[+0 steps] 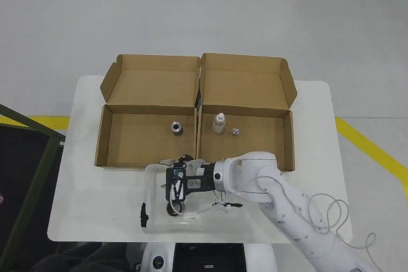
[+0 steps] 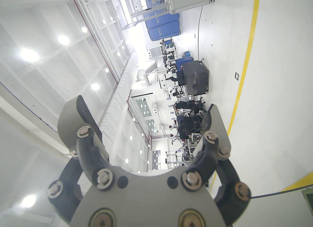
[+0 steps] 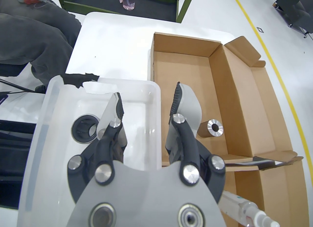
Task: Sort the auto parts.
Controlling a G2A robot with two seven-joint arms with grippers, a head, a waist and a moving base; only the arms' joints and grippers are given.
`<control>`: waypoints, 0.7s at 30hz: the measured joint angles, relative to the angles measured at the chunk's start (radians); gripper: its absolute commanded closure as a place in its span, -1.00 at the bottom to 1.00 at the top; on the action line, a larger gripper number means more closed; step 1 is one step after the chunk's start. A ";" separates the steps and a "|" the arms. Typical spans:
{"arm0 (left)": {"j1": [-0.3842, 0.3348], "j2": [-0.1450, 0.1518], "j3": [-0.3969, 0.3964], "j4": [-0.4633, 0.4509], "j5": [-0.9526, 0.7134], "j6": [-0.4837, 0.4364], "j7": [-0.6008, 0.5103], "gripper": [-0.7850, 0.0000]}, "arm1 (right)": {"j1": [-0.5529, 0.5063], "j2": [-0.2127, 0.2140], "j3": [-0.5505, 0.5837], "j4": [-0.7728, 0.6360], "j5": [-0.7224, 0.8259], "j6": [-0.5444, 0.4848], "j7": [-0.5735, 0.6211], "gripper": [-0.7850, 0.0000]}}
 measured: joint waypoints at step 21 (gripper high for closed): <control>0.000 0.000 0.000 0.000 0.000 0.000 0.000 -1.00 | -0.196 0.058 0.012 -0.049 -0.126 -0.076 -0.055 -0.13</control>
